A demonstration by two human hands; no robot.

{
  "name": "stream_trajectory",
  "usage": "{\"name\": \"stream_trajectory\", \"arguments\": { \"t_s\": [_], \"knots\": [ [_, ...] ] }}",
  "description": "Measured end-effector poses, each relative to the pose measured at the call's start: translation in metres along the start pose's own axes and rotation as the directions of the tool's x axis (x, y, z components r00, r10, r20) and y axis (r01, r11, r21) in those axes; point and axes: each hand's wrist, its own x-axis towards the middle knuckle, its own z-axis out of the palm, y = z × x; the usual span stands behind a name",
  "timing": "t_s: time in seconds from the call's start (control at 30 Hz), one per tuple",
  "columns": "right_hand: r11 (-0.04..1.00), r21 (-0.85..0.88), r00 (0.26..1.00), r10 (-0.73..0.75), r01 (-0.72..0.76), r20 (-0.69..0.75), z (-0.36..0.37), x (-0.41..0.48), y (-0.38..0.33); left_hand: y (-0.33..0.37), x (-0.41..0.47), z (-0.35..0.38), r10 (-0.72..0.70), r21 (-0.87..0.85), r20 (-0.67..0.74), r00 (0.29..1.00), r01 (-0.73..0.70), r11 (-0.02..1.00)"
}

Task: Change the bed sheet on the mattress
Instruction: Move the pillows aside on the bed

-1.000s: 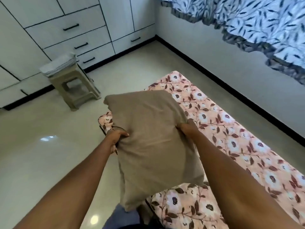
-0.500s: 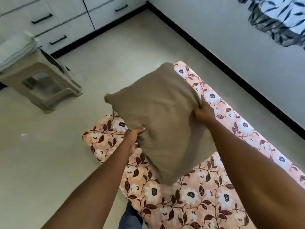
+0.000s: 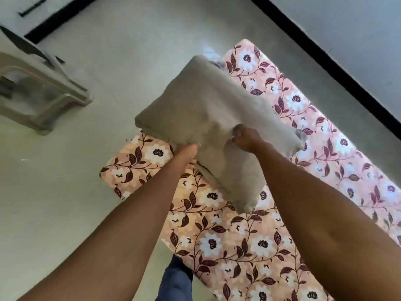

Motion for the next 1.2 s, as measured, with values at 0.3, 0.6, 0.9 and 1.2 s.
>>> {"name": "stream_trajectory", "arguments": {
  "t_s": [0.3,0.6,0.9,1.2],
  "knots": [
    [0.989,0.124,0.995,0.087,-0.08,-0.052,0.014,-0.115,0.066,-0.009,-0.069,0.07,0.183,0.482,0.038,0.982,-0.178,0.858],
    [0.958,0.246,0.966,0.191,-0.145,-0.176,0.04,-0.304,0.19,-0.093,-0.199,0.167,0.383,0.715,0.233,0.894,-0.424,0.556],
    [0.943,0.206,0.929,0.305,-0.262,-0.211,0.151,-0.573,0.391,-0.283,-0.377,0.306,0.348,0.789,0.545,0.763,-0.607,0.095],
    [0.615,0.617,0.682,0.712,-0.491,-0.167,0.249,-0.815,0.59,-0.46,-0.544,0.514,0.067,0.38,0.916,0.395,-0.805,-0.456]
  ]
}}
